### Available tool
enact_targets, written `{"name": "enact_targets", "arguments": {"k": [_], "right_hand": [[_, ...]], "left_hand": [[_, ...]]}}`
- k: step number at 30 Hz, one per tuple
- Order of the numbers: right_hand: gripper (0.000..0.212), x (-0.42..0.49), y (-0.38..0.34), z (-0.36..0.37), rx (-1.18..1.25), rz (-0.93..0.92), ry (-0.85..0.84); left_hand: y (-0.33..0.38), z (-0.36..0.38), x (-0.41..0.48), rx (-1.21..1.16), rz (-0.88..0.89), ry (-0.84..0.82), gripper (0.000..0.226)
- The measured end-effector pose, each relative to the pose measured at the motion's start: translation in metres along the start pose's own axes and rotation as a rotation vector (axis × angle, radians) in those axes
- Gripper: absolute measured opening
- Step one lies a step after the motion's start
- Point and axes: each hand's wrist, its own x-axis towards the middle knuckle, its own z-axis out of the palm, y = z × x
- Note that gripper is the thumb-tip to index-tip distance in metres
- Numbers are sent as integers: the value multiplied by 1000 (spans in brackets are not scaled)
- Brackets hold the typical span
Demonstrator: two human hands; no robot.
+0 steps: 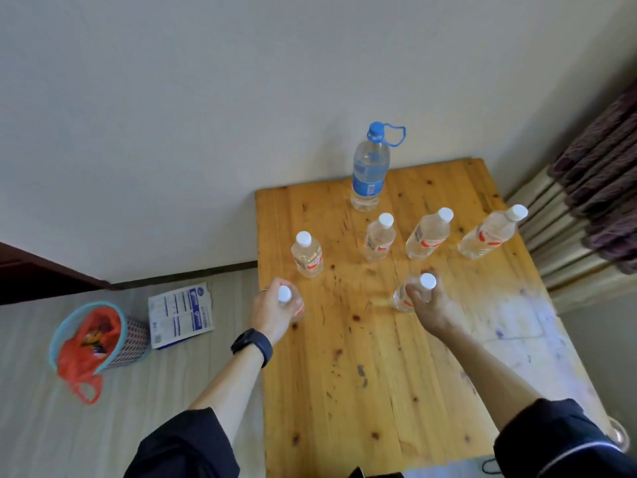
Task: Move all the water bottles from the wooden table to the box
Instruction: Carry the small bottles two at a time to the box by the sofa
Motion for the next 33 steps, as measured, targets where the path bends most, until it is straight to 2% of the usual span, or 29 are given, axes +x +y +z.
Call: {"name": "enact_targets", "arguments": {"k": [6,10,15,23,26,29,33], "right_hand": [[47,-60,11,24,99,-158,-37],[41,-111,15,46,93,-175,-115],[50,-151,24,73,35,-201,-186],[53,-160,37,91,36,-196,-136],[60,-159,38,90,53,-193,-149],[79,-158,40,89,46,-199,-156],[79,-154,38,91,94,-193,-132]], "left_hand": [[-12,3,-39,65,46,-96,20],[-18,18,-68,82,54,-172,23],[-25,34,-98,121,82,-194,24],[-21,45,-106,169,123,-273,28],[-25,46,-106,135,112,-263,43],[-36,46,-109,32,92,-276,65],[-46,53,-108,-31,13,-366,88]]}}
